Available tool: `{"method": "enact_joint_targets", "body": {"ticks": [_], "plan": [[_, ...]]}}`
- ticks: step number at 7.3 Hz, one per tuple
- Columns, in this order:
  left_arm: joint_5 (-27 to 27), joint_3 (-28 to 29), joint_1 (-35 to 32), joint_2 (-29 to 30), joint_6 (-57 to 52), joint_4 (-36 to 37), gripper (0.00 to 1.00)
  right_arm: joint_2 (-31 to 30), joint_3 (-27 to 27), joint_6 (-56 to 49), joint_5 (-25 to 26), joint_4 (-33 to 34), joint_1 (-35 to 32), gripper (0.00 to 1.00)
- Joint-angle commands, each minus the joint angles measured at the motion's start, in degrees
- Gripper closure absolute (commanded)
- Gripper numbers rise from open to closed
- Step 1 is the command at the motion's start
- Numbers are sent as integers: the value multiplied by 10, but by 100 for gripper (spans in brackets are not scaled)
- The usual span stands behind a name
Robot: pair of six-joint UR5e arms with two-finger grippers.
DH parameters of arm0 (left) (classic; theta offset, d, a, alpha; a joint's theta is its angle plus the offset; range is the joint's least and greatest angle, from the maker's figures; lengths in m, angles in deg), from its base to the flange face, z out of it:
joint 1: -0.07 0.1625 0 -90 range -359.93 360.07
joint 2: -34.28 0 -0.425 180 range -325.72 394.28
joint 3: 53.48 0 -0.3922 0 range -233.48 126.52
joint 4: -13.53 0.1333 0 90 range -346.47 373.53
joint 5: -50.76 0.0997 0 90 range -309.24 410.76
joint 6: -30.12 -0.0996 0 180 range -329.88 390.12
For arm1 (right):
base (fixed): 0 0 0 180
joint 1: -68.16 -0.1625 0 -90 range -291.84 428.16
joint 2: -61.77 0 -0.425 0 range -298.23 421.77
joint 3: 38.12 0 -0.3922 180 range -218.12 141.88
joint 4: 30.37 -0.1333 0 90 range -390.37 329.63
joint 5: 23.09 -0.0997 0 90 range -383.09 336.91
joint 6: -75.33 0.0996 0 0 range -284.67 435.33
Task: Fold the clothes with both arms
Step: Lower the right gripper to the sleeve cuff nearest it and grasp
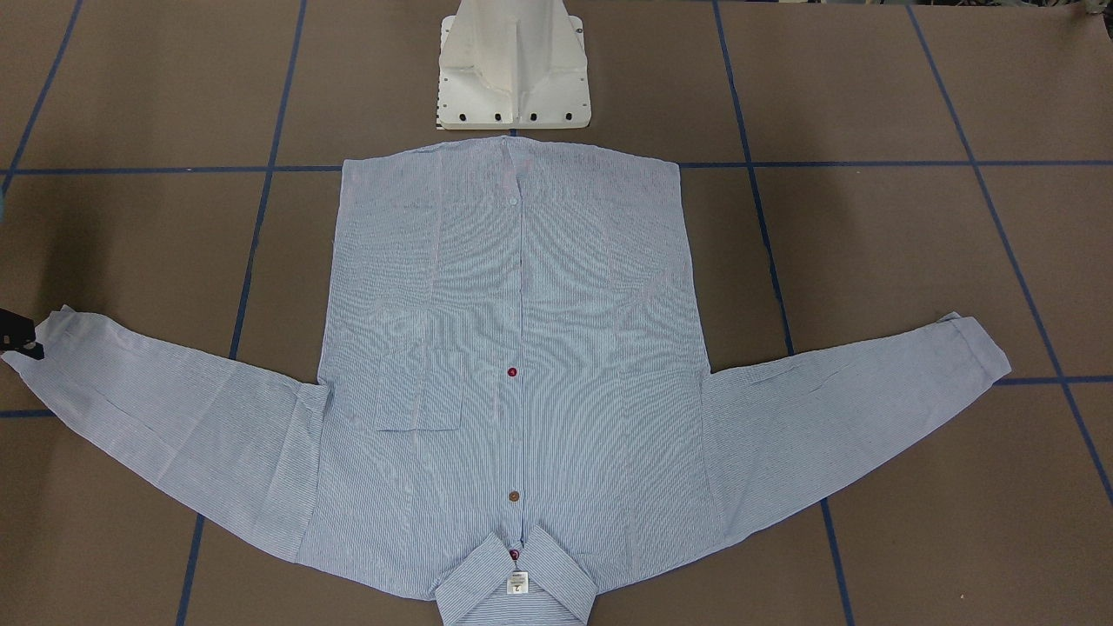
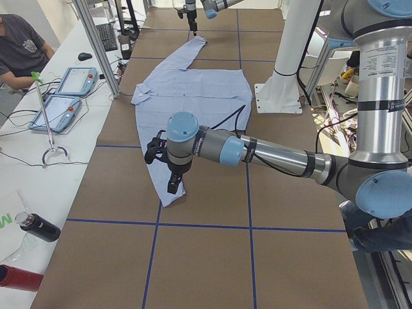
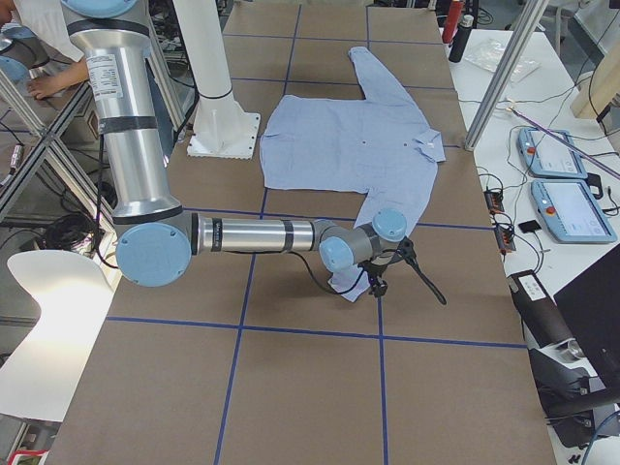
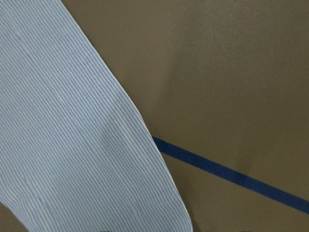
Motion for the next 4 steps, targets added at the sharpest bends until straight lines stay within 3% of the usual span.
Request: {"method": "enact_joint_targets", "body": {"ticks": [1, 4], "plan": [[0, -1, 0, 0, 0, 0, 0, -1, -18, -32, -1, 1, 2, 11], [-1, -3, 0, 0, 0, 0, 0, 1, -34, -40, -17, 3, 2, 21]]}}
